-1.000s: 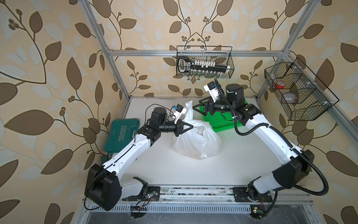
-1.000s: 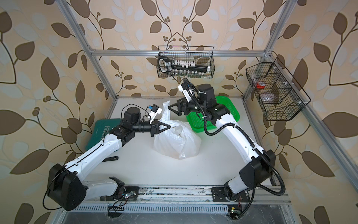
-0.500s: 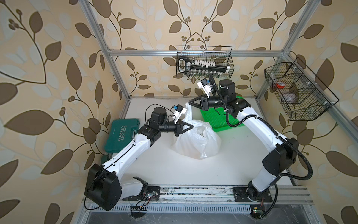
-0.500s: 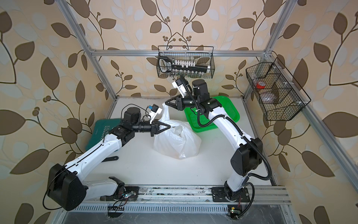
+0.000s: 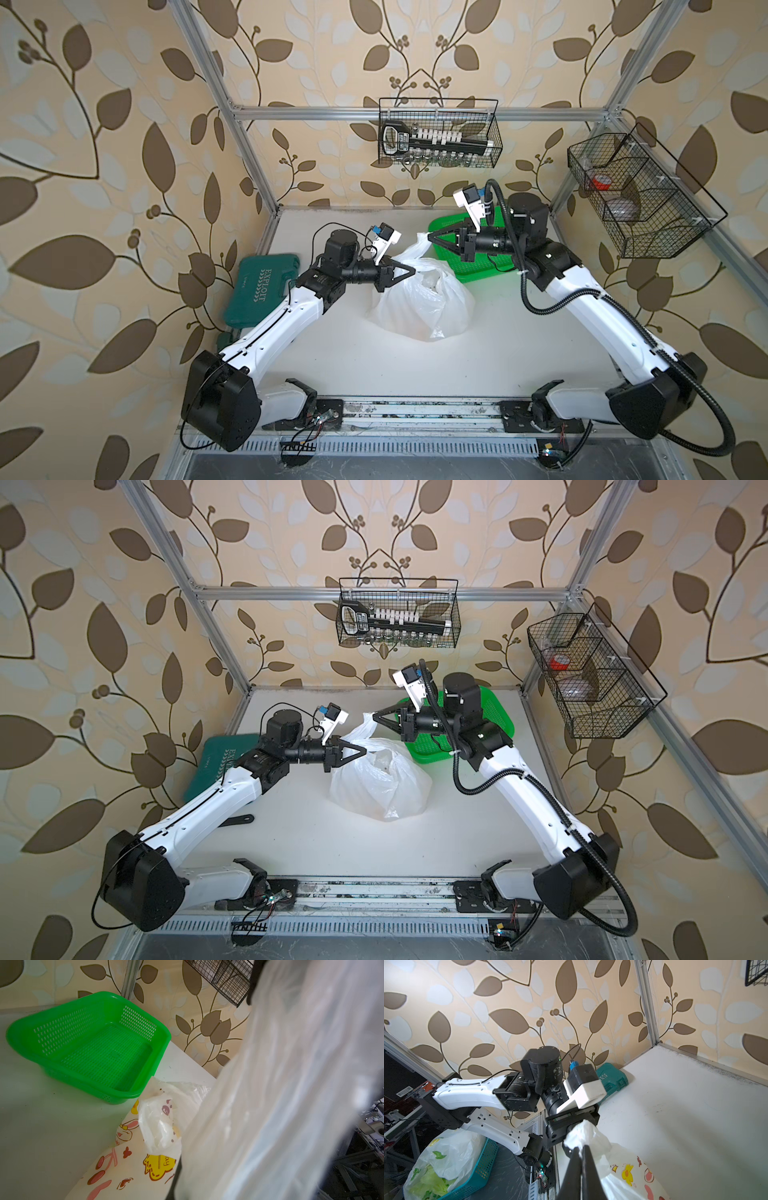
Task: Place the pears into plastic bags & tie knots
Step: Tie the plastic bag at the center of the board.
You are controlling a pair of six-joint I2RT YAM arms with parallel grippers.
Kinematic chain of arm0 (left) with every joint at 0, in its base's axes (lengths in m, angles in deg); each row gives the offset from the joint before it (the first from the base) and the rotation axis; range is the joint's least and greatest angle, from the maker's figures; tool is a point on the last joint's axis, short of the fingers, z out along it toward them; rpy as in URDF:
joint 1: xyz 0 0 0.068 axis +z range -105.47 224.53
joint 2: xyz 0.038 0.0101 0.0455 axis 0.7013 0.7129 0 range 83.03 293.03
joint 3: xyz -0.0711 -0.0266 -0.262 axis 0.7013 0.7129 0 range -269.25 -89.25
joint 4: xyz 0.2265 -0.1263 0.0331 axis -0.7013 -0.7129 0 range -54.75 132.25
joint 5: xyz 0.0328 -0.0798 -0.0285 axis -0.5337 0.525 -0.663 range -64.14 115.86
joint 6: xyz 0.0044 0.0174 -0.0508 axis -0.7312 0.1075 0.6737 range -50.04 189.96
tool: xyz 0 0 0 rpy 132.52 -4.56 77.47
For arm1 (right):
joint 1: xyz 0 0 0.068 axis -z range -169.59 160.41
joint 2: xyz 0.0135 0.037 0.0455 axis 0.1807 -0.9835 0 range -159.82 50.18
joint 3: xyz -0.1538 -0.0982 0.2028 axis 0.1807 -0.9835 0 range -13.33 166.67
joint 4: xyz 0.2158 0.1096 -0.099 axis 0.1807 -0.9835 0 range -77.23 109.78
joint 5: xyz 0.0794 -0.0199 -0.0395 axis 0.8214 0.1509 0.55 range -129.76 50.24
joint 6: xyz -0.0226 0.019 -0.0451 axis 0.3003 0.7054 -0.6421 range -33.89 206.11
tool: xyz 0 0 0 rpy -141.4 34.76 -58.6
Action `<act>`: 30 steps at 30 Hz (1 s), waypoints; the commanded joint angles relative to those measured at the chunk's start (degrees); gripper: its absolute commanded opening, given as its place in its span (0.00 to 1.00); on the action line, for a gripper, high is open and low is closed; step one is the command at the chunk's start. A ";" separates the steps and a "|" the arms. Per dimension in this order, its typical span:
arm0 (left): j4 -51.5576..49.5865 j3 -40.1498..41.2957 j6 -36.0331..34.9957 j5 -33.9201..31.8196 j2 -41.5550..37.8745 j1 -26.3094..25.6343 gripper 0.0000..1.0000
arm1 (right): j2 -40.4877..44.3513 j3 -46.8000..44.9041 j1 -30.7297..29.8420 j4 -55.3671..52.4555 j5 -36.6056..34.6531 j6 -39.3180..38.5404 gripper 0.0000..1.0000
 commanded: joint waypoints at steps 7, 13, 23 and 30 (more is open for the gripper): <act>1.17 -1.22 2.09 -1.01 1.12 0.53 0.00 | 10.17 -14.96 -5.59 2.59 -11.89 2.28 0.00; 1.81 -1.37 3.04 -1.64 0.59 0.61 0.00 | 13.04 -21.34 -6.26 0.16 -14.76 2.01 0.00; 4.25 -1.24 4.72 0.05 -0.20 0.61 0.00 | 9.04 -22.17 -6.26 -2.25 -22.16 0.74 0.00; 4.52 -1.11 4.50 2.20 -0.53 0.61 0.00 | 7.10 -20.71 -6.65 -1.87 -23.04 0.86 0.00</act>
